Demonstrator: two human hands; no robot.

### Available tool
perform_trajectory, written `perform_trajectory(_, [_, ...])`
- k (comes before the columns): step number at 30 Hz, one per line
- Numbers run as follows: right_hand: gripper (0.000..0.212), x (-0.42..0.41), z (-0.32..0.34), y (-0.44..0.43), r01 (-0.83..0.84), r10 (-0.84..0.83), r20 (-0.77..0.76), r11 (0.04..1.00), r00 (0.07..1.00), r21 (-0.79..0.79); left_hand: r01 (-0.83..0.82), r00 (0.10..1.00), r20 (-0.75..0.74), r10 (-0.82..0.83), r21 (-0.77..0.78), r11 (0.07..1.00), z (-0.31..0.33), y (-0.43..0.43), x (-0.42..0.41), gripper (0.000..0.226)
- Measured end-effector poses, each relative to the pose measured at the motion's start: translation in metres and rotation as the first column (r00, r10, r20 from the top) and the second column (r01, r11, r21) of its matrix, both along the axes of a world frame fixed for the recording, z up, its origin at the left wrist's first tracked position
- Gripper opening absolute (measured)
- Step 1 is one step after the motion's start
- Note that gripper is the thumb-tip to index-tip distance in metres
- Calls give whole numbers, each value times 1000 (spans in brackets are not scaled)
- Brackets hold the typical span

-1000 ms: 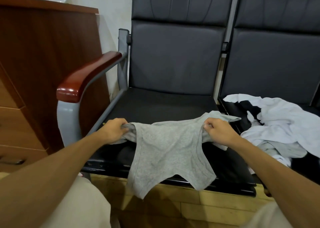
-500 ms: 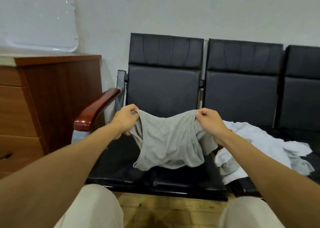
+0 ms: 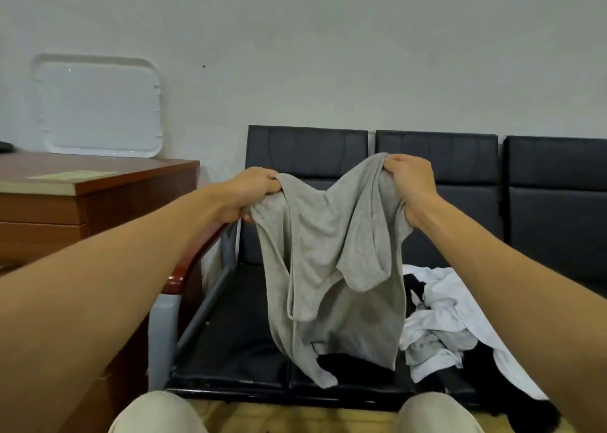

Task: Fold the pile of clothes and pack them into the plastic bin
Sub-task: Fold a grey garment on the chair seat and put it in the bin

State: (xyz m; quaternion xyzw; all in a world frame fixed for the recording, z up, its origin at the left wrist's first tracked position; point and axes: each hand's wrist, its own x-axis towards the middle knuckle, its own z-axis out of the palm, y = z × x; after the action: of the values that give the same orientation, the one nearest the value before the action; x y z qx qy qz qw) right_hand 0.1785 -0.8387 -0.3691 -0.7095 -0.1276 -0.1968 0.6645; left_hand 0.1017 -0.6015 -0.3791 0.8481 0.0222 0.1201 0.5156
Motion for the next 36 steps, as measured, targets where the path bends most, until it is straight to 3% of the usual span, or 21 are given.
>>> perform_trajectory(3, [21,5,-2,-1,36,-37,44,999,998,34,8,1000,1,-8,-236,972,2,7,-4,28])
perform_trajectory(5, [21,7,-12,-6,106,-97,119,992,988,-66,-18,1000,-6,16,-334,942,-2,11,-6,26])
perform_trajectory(6, [21,7,-17,-10,153,-123,163,971,979,-186,-55,998,-20,52,-315,947,-5,13,-5,24])
perform_trajectory(8, [22,5,-29,-16,162,-105,147,872,984,-462,-179,983,-53,174,-117,977,-12,17,-5,24])
perform_trajectory(10, [23,1,-34,-20,-27,-41,-103,812,994,-583,-239,964,-96,247,84,967,-20,18,-8,25])
perform_trajectory(12, [20,-6,-35,-24,-332,105,-443,815,890,-475,-216,955,-195,222,54,975,-25,21,-11,24])
perform_trajectory(13, [22,-6,-36,-26,-421,182,-519,819,835,-389,-198,953,-236,189,-16,980,-27,24,-13,26])
perform_trajectory(16, [25,-2,-40,-29,-410,245,-484,871,840,-271,-172,957,-266,117,-192,966,-31,30,-16,32])
perform_trajectory(17, [24,0,-43,-28,-347,202,-441,896,874,-278,-173,956,-262,129,-151,973,-33,32,-13,33])
perform_trajectory(20, [21,6,-59,-23,-164,20,-315,885,949,-436,-263,928,-200,315,248,932,-48,35,-3,33])
perform_trajectory(22, [21,11,-73,-22,-115,-43,-243,794,969,-598,-269,919,-153,363,429,862,-65,43,3,33])
perform_trajectory(24, [25,11,-85,-19,-171,-50,-271,664,961,-728,-223,921,-147,361,563,796,-80,49,4,33])
perform_trajectory(27, [25,10,-97,-18,-458,-36,-538,481,842,-748,-63,924,-265,275,605,794,-96,49,3,32])
perform_trajectory(29, [21,7,-104,-17,-569,46,-648,529,760,-630,30,905,-360,226,584,811,-102,48,2,31])
perform_trajectory(31, [23,13,-113,-15,-451,57,-561,664,826,-596,56,888,-417,193,517,854,-107,50,1,29])
perform_trajectory(32, [26,17,-118,-14,-383,33,-491,671,870,-634,55,883,-428,196,506,861,-110,50,0,28])
perform_trajectory(34, [27,21,-129,-12,-345,-8,-429,581,903,-737,48,872,-437,220,523,851,-119,57,2,28])
perform_trajectory(36, [29,26,-142,-12,-347,9,-419,576,908,-740,41,861,-456,224,501,865,-126,59,4,26])
